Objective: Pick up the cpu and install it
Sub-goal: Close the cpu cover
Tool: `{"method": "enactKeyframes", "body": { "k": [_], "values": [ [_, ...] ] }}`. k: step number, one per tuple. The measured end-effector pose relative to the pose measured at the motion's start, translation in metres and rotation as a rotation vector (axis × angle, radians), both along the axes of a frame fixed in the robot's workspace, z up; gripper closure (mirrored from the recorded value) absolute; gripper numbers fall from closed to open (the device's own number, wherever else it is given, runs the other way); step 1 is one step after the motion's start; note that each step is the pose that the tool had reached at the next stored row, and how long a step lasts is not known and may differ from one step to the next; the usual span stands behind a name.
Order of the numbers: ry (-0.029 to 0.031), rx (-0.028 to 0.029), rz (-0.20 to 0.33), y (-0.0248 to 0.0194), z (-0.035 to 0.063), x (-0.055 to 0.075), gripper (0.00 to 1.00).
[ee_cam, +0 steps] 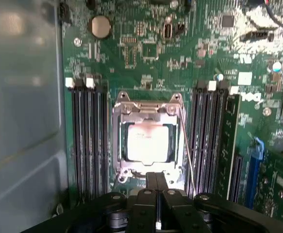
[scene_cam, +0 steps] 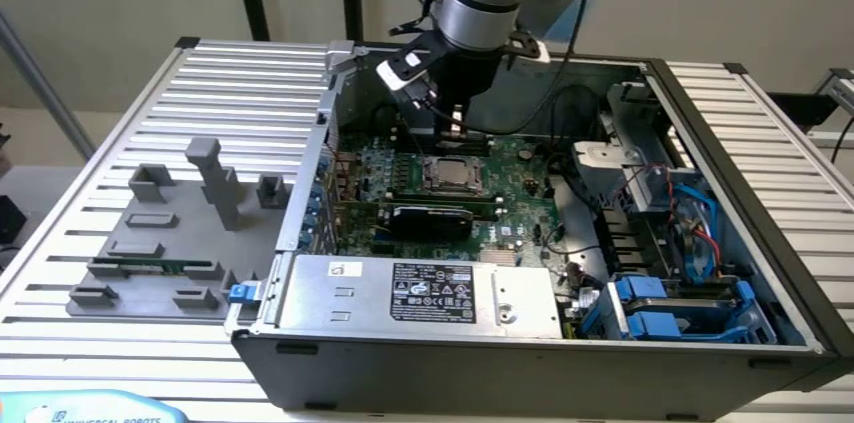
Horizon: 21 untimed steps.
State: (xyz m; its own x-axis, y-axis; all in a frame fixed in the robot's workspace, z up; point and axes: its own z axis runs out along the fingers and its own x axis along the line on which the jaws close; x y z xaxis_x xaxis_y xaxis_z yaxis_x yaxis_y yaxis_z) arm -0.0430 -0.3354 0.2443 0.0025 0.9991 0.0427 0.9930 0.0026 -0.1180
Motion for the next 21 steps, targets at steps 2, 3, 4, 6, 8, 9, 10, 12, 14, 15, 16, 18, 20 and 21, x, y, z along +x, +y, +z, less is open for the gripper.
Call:
{"method": "enactKeyframes", "body": {
  "k": [2, 3, 4, 6, 8, 9, 10, 12, 14, 15, 16, 18, 20, 21],
  "values": [
    [0.0001, 0.0002, 0.000, 0.0001, -0.0007, -0.009, 0.89],
    [0.0002, 0.0001, 0.000, 0.0001, -0.0008, -0.013, 0.89],
    [0.0002, 0.0001, 0.000, 0.0000, -0.0010, -0.018, 0.89],
    [0.0002, 0.0001, 0.000, 0.0000, -0.0013, -0.027, 0.89],
    [0.0002, 0.0001, 0.000, 0.0001, -0.0015, -0.036, 0.89],
    [0.0004, 0.0000, 0.000, 0.0002, -0.0015, -0.041, 0.89],
    [0.0004, 0.0004, 0.000, 0.0003, -0.0015, -0.045, 0.89],
    [0.0003, 0.0034, -0.008, 0.0003, -0.0014, -0.050, 0.89],
    [0.0004, 0.0068, -0.021, 0.0003, -0.0009, -0.052, 0.89],
    [0.0004, 0.0082, -0.029, 0.0003, -0.0006, -0.052, 0.89],
    [0.0003, 0.0091, -0.040, 0.0003, -0.0004, -0.052, 0.89],
    [0.0000, 0.0100, -0.066, 0.0003, -0.0001, -0.052, 0.89],
    [0.0000, 0.0099, -0.095, 0.0003, 0.0000, -0.052, 0.89],
    [0.0000, 0.0098, -0.112, 0.0003, 0.0001, -0.052, 0.89]
  ]
}}
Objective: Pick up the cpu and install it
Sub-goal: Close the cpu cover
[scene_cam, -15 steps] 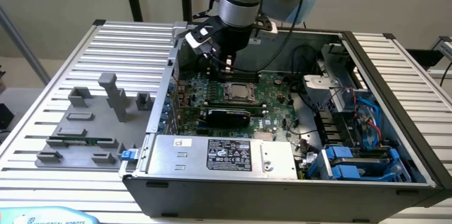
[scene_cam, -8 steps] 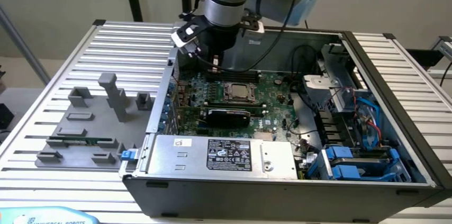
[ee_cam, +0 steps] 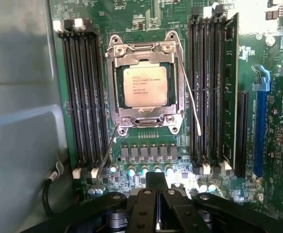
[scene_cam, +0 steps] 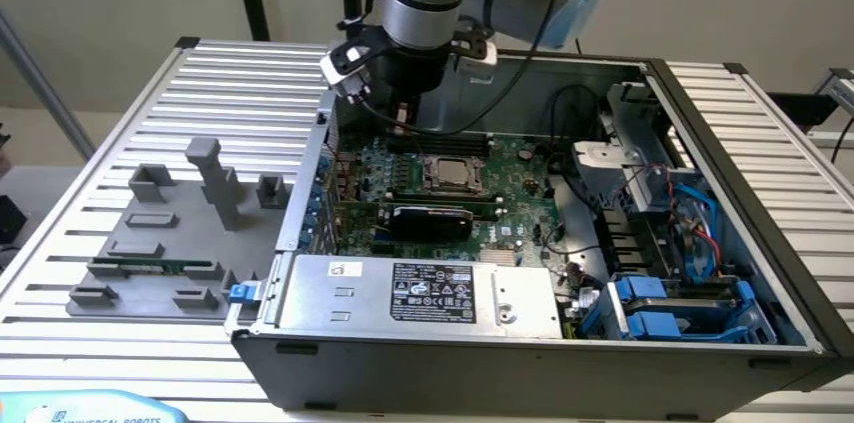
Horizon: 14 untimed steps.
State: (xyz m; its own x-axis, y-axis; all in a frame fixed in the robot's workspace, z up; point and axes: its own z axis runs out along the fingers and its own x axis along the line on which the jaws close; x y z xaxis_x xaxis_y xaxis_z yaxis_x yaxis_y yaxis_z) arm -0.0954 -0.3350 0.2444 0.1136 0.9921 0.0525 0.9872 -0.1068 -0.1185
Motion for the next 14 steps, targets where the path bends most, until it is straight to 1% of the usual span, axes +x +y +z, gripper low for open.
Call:
{"method": "enactKeyframes", "body": {
  "k": [3, 5, 10, 14],
  "values": [
    [0.0000, 0.0001, -0.044, 0.0000, 0.0000, 0.0000, 0.89],
    [-0.0002, 0.0003, -0.062, 0.0000, -0.0004, -0.0007, 0.89],
    [0.0002, 0.0002, -0.065, -0.0001, -0.0002, -0.0010, 0.89],
    [0.0012, 0.0130, -0.103, 0.0000, -0.0002, -0.0021, 0.89]
  ]
}}
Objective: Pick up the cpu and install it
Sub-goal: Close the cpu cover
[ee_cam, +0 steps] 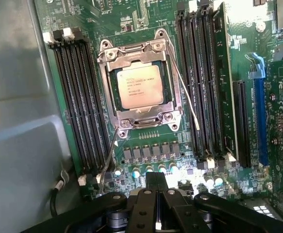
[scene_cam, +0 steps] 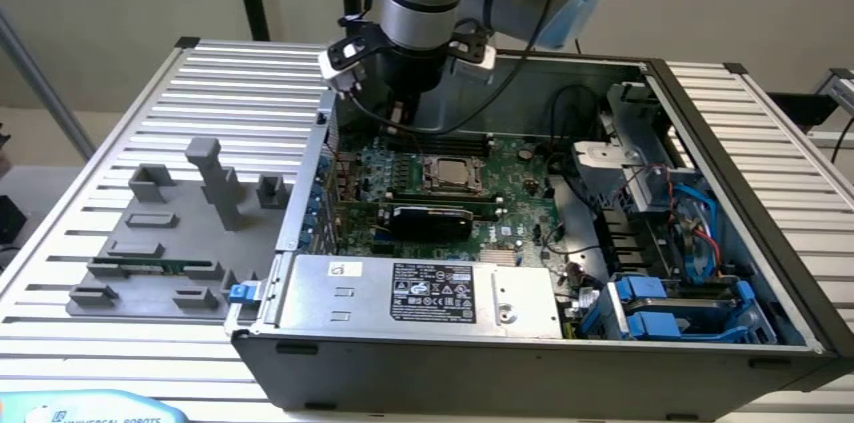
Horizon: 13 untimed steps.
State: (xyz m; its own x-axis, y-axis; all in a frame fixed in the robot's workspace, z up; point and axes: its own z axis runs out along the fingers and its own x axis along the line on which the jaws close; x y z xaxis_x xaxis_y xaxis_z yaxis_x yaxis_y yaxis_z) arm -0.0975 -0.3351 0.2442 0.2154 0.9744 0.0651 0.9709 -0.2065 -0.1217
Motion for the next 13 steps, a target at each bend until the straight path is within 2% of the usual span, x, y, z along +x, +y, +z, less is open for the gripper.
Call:
{"method": "enactKeyframes", "body": {
  "k": [6, 13],
  "values": [
    [0.0030, 0.0245, -0.059, 0.0000, 0.0011, -0.0015, 0.89],
    [0.0120, 0.0602, -0.116, -0.0001, 0.0043, -0.0032, 0.89]
  ]
}}
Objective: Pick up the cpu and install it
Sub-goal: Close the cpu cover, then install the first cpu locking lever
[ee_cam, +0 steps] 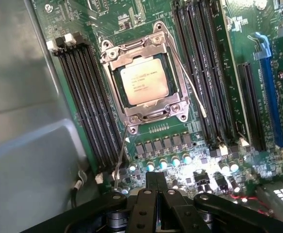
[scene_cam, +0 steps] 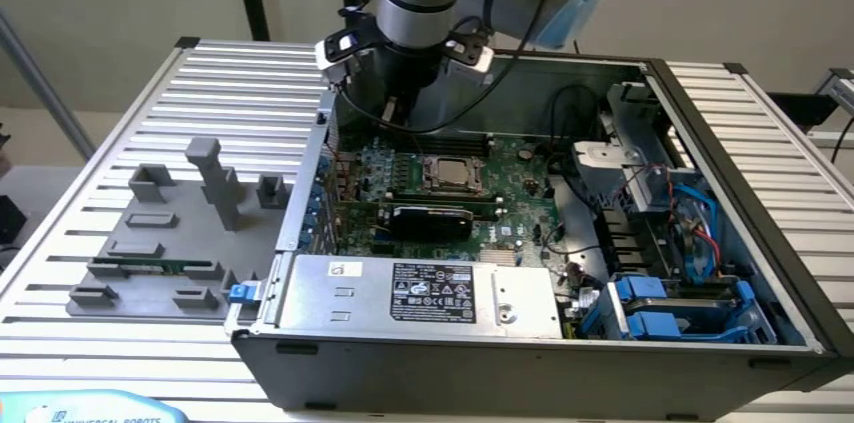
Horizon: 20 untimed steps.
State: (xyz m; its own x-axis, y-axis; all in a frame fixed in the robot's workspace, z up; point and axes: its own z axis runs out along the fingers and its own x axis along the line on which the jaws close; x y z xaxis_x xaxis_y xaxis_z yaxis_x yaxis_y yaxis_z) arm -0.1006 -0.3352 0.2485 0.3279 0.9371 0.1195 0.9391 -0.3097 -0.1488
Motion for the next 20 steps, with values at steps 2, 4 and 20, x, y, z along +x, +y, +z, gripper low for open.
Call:
{"method": "enactKeyframes", "body": {
  "k": [2, 4, 20],
  "values": [
    [0.0024, 0.0103, -0.016, 0.0000, 0.0009, -0.0004, 0.89],
    [0.0047, 0.0212, -0.034, -0.0001, 0.0019, -0.0010, 0.89],
    [0.0236, 0.0459, -0.176, -0.0001, 0.0024, -0.0028, 0.89]
  ]
}}
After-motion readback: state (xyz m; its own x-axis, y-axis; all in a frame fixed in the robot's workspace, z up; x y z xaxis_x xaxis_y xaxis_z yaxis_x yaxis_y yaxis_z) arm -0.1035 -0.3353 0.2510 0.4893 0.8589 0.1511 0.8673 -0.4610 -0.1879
